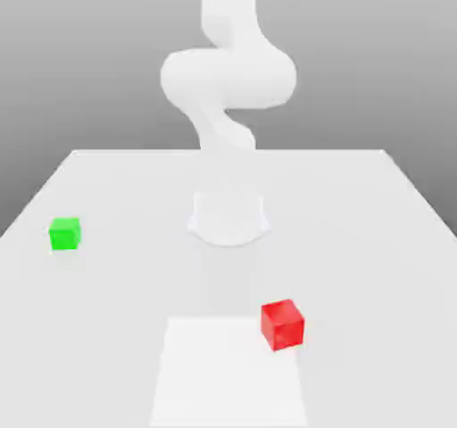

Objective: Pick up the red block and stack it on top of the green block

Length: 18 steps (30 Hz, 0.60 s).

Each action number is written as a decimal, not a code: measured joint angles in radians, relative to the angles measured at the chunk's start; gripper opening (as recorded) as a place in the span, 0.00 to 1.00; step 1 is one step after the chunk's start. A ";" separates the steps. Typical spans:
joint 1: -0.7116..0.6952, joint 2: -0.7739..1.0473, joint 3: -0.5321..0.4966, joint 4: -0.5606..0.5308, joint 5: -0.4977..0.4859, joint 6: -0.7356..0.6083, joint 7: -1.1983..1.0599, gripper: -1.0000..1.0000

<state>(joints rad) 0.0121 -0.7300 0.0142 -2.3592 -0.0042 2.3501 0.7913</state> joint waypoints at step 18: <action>0.120 0.671 0.085 -0.491 0.012 0.466 -0.112 0.50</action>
<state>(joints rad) 0.1320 -0.0591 0.0994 -2.8498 0.0081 2.8158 0.6789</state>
